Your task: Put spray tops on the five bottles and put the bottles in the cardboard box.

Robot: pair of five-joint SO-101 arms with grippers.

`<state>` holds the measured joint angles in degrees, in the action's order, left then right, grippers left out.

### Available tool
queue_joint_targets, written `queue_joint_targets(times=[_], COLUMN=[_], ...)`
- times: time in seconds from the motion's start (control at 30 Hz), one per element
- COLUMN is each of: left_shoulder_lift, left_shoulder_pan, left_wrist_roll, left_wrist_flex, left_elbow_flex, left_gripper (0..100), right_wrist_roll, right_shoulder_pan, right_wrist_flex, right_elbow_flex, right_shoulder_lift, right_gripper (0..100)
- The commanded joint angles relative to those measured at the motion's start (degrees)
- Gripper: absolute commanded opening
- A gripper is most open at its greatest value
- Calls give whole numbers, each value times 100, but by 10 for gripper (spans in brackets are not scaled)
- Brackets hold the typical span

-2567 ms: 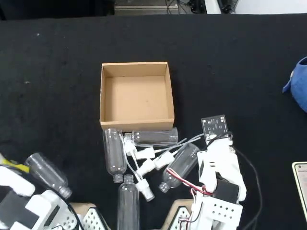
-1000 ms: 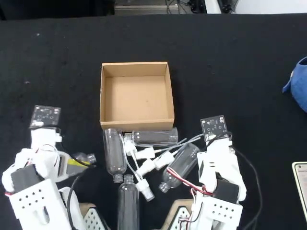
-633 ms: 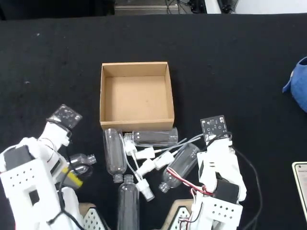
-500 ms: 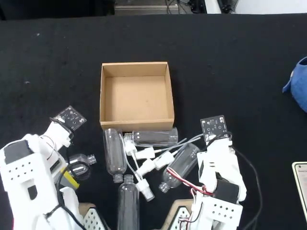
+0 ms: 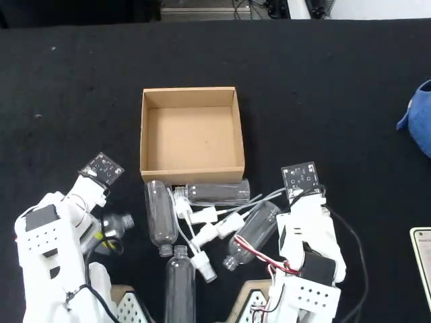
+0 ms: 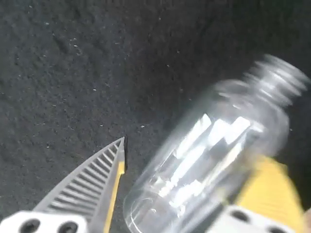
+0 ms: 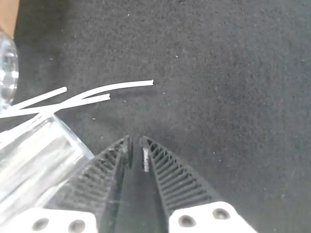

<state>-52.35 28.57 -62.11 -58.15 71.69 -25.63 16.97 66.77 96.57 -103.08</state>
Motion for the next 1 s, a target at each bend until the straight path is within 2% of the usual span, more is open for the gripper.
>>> queue_joint_targets(times=[0.0,0.07,0.17,0.27,0.53,0.73,0.97], left_shoulder_lift=[9,9,44,79,229,1512,2602], left_shoulder_pan=[-48,127,470,1121,2457,2958,3046], left_wrist_roll=[70,88,97,281,492,598,826], left_wrist_flex=[-70,-316,-800,-958,-571,-378,-958], left_elbow_flex=[-198,-400,-910,-1332,-1376,-1587,-2659], left_gripper=[17,55,25,29,29,38,260], right_wrist_roll=[-44,-44,-44,-44,-44,-44,-44], right_shoulder_pan=[70,70,70,70,70,70,70], right_wrist_flex=[26,26,26,26,26,18,26], right_elbow_flex=[-13,-13,-13,-13,-13,-13,-13], right_shoulder_lift=[-541,-541,-541,-541,-541,-541,-541], right_gripper=[11,11,11,11,11,11,11])
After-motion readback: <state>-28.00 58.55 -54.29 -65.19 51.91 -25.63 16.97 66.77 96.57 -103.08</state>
